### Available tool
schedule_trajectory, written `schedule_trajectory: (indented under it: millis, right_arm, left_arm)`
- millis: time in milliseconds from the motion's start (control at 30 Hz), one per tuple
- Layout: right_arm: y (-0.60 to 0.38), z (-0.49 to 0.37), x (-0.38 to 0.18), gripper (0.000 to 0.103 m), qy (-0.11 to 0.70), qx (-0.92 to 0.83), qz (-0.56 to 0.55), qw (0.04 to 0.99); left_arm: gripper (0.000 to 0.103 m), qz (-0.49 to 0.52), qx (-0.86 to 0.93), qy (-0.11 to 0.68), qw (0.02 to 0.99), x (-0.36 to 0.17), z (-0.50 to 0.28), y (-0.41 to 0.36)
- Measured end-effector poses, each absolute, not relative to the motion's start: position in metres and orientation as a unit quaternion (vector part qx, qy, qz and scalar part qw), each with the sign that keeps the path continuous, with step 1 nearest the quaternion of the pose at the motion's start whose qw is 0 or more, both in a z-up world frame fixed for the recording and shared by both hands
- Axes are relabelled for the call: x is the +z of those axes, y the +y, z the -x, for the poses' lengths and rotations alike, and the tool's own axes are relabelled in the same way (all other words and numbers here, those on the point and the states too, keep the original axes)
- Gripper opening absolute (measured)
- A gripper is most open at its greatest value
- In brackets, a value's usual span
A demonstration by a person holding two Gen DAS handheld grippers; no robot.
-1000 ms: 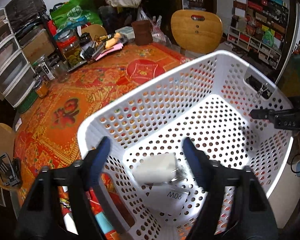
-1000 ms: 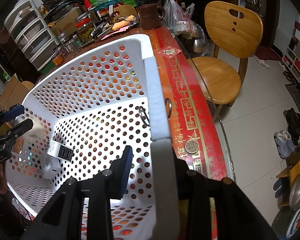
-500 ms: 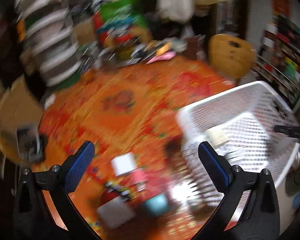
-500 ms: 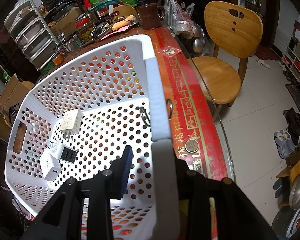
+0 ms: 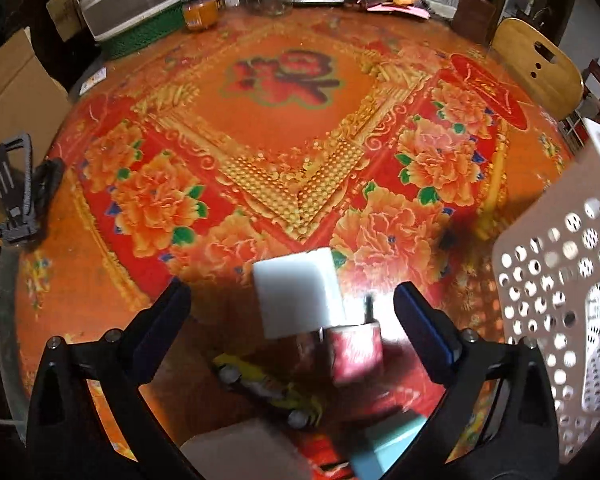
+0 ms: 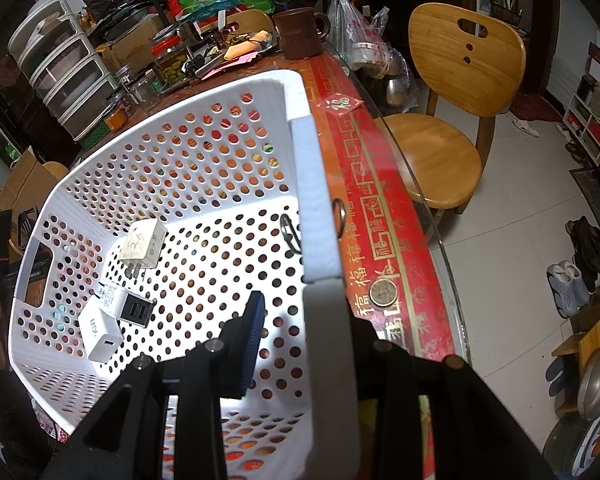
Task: Organize rigid objects
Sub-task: 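Grasp a white adapter with prongs using the left gripper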
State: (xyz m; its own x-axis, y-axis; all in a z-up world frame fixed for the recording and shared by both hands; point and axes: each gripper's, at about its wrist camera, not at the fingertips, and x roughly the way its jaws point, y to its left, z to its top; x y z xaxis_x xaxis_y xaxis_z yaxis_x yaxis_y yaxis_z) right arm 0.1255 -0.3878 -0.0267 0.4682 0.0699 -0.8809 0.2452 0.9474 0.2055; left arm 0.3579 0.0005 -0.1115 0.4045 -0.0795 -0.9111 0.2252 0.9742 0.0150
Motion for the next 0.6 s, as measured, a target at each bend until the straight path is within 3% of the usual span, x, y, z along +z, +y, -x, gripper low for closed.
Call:
schedule_trajectory:
  millis: [67,133,200,600]
  right_arm:
    - [-0.388,-0.125,-0.027,0.033,0.513,-0.053,-0.154,0.843]
    - [-0.388,-0.125,-0.027,0.033,0.513,-0.053,-0.154,0.843]
    - [-0.388,-0.125,-0.027,0.033,0.513,-0.053,-0.154,0.843]
    - [-0.387,-0.125,-0.028,0.033,0.513,-0.053,-0.154,0.843]
  left_arm:
    - [0.087,-0.059,-0.092,0.543,0.833,-0.117,-0.362,-0.005]
    - [0.058,-0.058,-0.089,0.549,0.829,-0.122,-0.366,-0.01]
    - [0.044,-0.045,-0.093,0.551,0.828,-0.125,-0.369,-0.009]
    - [0.041,-0.061,-0.083,0.498,0.861,-0.086,-0.352,-0.002]
